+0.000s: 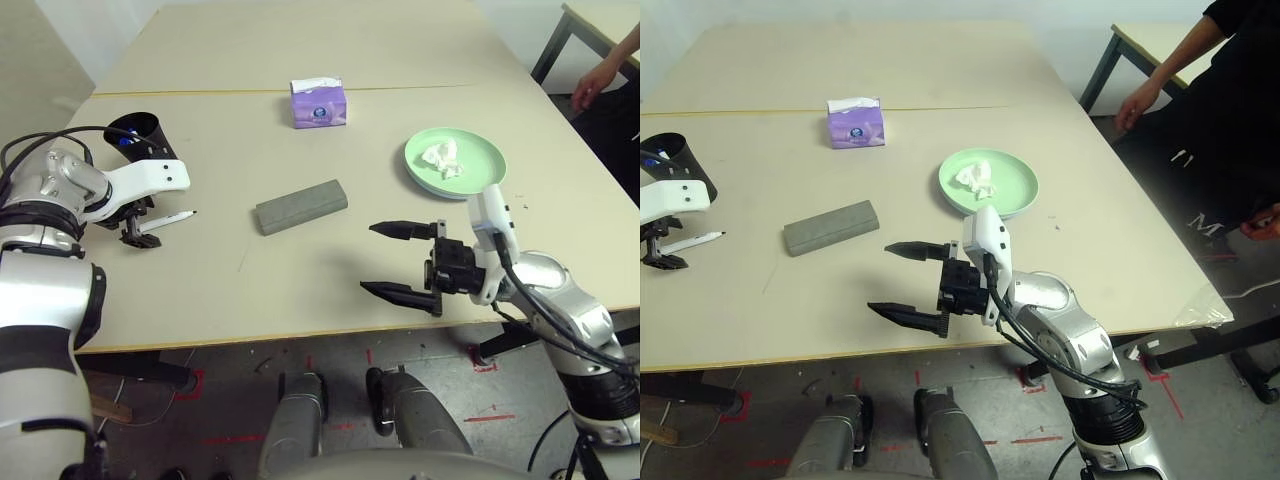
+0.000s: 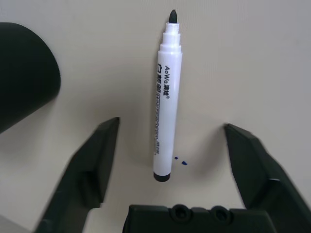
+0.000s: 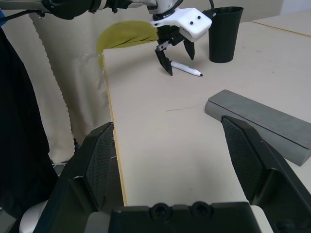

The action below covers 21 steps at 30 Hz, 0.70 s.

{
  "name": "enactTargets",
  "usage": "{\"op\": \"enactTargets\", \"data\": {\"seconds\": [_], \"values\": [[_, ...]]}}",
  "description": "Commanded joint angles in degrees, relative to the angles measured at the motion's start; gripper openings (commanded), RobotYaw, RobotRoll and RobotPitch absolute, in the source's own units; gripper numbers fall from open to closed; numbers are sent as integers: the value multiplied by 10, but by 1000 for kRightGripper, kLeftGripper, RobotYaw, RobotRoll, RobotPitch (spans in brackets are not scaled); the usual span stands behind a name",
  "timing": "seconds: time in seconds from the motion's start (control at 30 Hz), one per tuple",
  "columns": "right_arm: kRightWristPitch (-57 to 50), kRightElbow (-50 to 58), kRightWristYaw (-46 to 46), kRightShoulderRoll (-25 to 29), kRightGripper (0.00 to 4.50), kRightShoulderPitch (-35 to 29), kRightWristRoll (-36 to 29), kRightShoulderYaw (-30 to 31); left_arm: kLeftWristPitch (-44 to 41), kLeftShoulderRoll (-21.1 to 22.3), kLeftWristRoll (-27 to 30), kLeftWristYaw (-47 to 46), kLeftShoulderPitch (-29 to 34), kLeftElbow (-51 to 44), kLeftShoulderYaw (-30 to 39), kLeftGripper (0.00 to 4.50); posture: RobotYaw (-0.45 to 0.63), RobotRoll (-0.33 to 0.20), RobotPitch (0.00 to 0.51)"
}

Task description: Organize and tidy the items on the table.

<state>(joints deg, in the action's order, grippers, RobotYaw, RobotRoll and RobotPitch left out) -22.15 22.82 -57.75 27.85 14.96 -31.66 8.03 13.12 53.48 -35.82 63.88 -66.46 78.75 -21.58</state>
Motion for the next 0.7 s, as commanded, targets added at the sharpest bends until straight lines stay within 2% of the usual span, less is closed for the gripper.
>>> {"op": "enactTargets", "data": {"seconds": [0.03, 0.3, 0.37, 0.53, 0.67, 0.7], "values": [[-6, 12, 1, 4, 4500, 0, -4, 6, 6, 5, -7, -6, 3, 7, -4, 2974, -122, 0, 187], [-9, 16, 5, 2, 4500, 12, -4, 6, 15, 1, 4, 5, -1, 7, 7, 241, -119, 0, 181], [-9, 14, 5, 1, 4500, 16, -3, 7, 14, 0, 5, 9, -2, 7, 9, 27, -120, 0, 182], [-6, 10, 2, 3, 4500, 16, -1, 7, 2, 0, 10, 30, -3, 8, 13, 27, -116, 0, 184], [-4, 8, 1, 3, 4500, 14, 1, 8, -11, -2, 21, 57, -8, 7, 22, 824, -113, 0, 182], [-3, 7, 1, 3, 4500, 14, 2, 9, -12, -2, 20, 58, -9, 7, 22, 513, -114, 0, 181]]}}
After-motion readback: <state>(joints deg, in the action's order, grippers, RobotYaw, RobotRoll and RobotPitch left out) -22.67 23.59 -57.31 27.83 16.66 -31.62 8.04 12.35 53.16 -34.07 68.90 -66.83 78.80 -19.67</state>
